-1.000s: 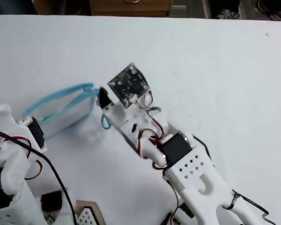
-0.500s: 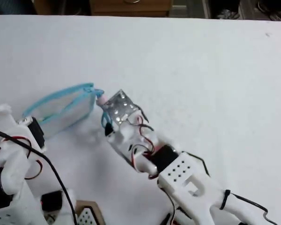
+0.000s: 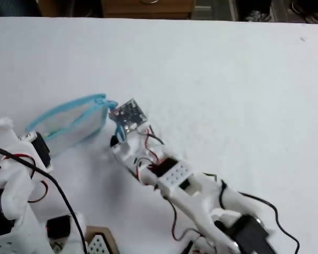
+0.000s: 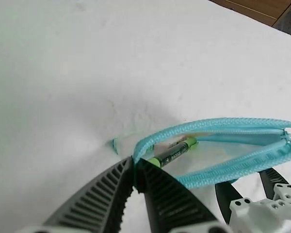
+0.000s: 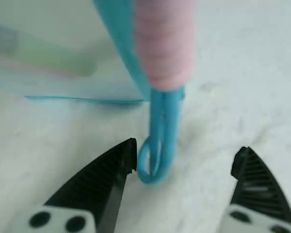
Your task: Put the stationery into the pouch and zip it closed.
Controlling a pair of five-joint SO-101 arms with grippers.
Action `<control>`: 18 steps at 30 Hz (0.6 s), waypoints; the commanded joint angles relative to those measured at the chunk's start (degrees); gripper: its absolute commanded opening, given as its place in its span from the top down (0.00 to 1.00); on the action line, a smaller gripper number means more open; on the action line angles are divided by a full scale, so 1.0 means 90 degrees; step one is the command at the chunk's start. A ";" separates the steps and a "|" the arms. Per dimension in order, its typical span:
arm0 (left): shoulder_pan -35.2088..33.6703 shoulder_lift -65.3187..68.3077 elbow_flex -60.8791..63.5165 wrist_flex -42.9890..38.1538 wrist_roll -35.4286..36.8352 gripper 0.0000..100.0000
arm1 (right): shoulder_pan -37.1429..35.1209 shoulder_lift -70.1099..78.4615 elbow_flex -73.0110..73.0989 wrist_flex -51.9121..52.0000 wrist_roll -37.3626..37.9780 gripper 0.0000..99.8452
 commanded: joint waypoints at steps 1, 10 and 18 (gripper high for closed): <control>-0.0044 0.0063 -0.0010 -0.0117 -0.0029 0.98 | 0.0366 0.0396 -0.0156 -0.0288 -0.0020 0.76; -0.0044 0.0063 -0.0010 -0.0127 -0.0029 0.98 | 0.0542 0.0181 -0.0156 -0.0298 0.0567 0.95; -0.0044 0.0063 -0.0010 -0.0127 -0.0029 0.98 | 0.0513 -0.0054 -0.0156 -0.0298 0.0606 0.90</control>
